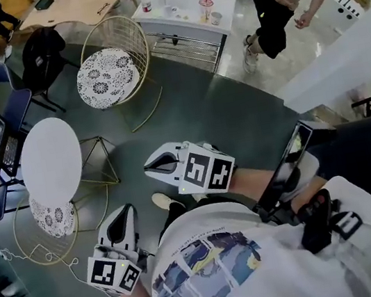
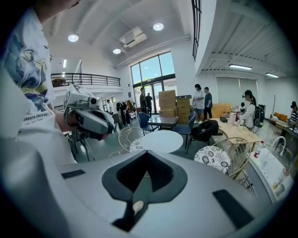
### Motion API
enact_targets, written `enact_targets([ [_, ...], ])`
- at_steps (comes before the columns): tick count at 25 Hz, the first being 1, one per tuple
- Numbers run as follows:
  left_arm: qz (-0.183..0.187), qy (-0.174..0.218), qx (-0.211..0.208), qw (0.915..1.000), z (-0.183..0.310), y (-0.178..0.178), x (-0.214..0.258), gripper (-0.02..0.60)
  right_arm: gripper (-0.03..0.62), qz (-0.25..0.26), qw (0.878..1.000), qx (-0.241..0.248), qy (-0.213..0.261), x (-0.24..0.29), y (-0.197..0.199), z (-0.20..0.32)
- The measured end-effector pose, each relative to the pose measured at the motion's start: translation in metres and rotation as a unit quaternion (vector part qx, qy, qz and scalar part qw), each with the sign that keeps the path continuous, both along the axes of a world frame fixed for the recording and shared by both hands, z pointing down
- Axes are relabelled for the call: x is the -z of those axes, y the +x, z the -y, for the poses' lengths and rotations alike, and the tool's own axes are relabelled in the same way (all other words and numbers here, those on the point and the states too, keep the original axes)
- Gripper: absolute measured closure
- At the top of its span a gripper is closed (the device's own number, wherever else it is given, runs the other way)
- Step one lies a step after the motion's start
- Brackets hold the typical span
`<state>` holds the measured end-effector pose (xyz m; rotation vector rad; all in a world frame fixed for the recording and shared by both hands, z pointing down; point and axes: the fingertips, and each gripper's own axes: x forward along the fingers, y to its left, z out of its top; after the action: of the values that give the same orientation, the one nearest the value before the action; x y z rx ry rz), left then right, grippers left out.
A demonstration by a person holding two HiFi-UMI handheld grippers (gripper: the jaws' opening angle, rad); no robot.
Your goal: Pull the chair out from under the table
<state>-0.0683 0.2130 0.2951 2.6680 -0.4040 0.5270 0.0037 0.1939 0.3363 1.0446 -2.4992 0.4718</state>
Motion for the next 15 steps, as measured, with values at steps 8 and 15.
enact_targets([
  [8,0.004,0.001,-0.010,0.9999,-0.015,0.017,0.001,0.572,0.583,0.006,1.000,0.001,0.005,0.004,0.011,-0.013],
  [15,0.001,0.006,-0.013,0.9999,-0.008,0.019,0.001,0.572,0.583,-0.003,1.000,0.001,0.008,0.003,0.015,-0.006],
])
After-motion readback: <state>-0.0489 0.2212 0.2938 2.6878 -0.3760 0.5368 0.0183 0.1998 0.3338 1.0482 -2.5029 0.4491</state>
